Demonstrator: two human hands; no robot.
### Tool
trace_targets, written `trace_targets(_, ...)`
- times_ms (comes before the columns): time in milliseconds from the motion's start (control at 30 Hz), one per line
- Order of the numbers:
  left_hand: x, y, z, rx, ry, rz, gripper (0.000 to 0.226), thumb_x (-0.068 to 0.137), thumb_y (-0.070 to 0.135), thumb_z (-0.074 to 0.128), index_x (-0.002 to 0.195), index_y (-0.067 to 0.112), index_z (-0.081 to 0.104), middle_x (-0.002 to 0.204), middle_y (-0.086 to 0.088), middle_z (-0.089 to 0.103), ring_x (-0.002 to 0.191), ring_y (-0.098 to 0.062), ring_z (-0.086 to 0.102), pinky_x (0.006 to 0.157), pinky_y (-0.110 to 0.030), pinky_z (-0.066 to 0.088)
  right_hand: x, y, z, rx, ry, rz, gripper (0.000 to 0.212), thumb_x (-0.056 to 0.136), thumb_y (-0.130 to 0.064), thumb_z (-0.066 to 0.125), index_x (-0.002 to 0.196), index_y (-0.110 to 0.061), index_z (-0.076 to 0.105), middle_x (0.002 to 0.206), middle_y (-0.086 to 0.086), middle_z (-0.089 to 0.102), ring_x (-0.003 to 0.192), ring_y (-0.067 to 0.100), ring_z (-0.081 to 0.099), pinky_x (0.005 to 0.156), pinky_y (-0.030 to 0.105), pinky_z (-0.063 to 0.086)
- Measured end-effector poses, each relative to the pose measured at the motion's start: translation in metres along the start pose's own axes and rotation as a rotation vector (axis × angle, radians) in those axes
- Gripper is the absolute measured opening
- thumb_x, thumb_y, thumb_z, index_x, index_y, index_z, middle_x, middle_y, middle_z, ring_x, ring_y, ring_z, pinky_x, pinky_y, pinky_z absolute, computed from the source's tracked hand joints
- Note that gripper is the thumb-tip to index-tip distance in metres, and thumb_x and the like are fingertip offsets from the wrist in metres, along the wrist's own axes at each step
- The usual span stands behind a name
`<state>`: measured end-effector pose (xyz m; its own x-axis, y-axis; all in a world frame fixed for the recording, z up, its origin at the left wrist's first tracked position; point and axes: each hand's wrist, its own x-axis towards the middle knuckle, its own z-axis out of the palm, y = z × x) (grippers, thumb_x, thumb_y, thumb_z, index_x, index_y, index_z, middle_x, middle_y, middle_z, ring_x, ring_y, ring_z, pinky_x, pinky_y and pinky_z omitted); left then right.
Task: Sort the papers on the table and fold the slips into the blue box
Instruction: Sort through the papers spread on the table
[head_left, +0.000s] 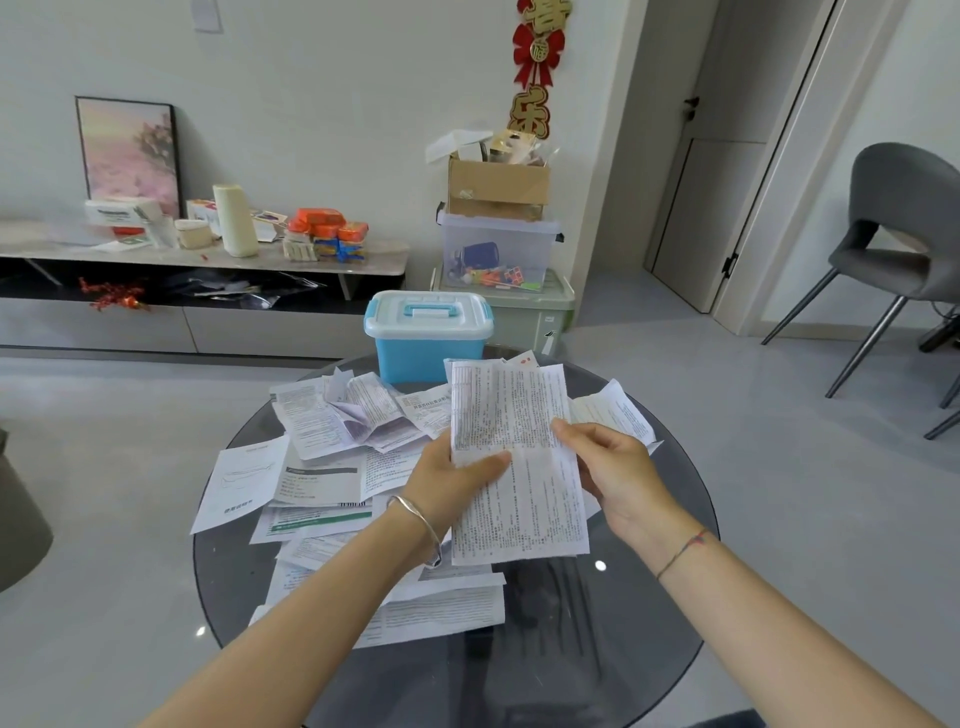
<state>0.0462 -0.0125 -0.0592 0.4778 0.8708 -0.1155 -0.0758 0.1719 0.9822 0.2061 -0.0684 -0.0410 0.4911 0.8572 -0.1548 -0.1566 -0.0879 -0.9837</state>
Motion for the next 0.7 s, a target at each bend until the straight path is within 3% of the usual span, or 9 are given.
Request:
trace_targets(167,0.003,0.003,0.007,-0.029,0.057,-0.025,0.035,0.079,0.032,0.074,0.11,0.019,0.063,0.097,-0.003,0.074,0.087,-0.022,0.072,0.082,-0.045,0.057,-0.002,-0.001,-0.005,-0.074,0.028,-0.11,0.015,0.081,-0.016,0.073,0.073,-0.005,0.067,0.078,0.006,0.072,0.071,0.016,0.068,0.065,0.02,0.055)
trace_targets(300,0.004,0.002,0.01,0.0,0.116,-0.016,0.031,0.079,0.028,0.075,0.107,0.017,0.065,0.094,-0.004,0.074,0.083,-0.023,0.072,0.079,-0.044,0.058,-0.005,-0.002,-0.003,-0.175,0.033,-0.215,0.018,0.079,-0.013,0.075,0.067,-0.007,0.064,0.077,0.007,0.073,0.069,0.013,0.069,0.065,0.019,0.055)
trace_targets(433,0.005,0.0,0.012,0.007,0.151,-0.011,0.03,0.08,0.025,0.075,0.106,0.015,0.065,0.095,-0.006,0.074,0.082,-0.024,0.072,0.078,-0.044,0.059,-0.003,0.0,-0.002,-0.158,0.087,-0.217,0.02,0.076,-0.011,0.078,0.074,-0.007,0.059,0.083,0.012,0.072,0.073,0.018,0.069,0.07,0.03,0.055)
trace_targets(533,0.005,-0.001,0.014,-0.018,0.151,-0.021,0.029,0.08,0.025,0.075,0.105,0.015,0.065,0.095,-0.005,0.074,0.082,-0.023,0.072,0.076,-0.041,0.059,-0.002,0.0,-0.001,-0.094,0.084,-0.146,0.024,0.076,-0.016,0.078,0.089,-0.014,0.057,0.091,0.005,0.072,0.08,0.017,0.07,0.073,0.033,0.055)
trace_targets(633,0.005,0.0,0.012,0.005,0.105,-0.019,0.023,0.088,0.035,0.064,0.1,0.017,0.066,0.094,-0.005,0.074,0.085,-0.021,0.072,0.079,-0.04,0.058,-0.001,-0.002,-0.004,0.034,0.048,-0.071,0.017,0.081,-0.017,0.074,0.095,-0.012,0.068,0.093,0.006,0.074,0.084,0.018,0.071,0.08,0.036,0.057)
trace_targets(700,0.005,0.001,0.011,0.058,-0.001,-0.022,0.033,0.094,0.041,0.051,0.105,0.013,0.066,0.098,-0.006,0.074,0.09,-0.02,0.071,0.081,-0.038,0.058,0.0,-0.003,-0.01,0.029,0.089,-0.087,0.014,0.082,-0.016,0.073,0.094,-0.01,0.071,0.093,0.005,0.075,0.093,0.022,0.07,0.091,0.04,0.054)
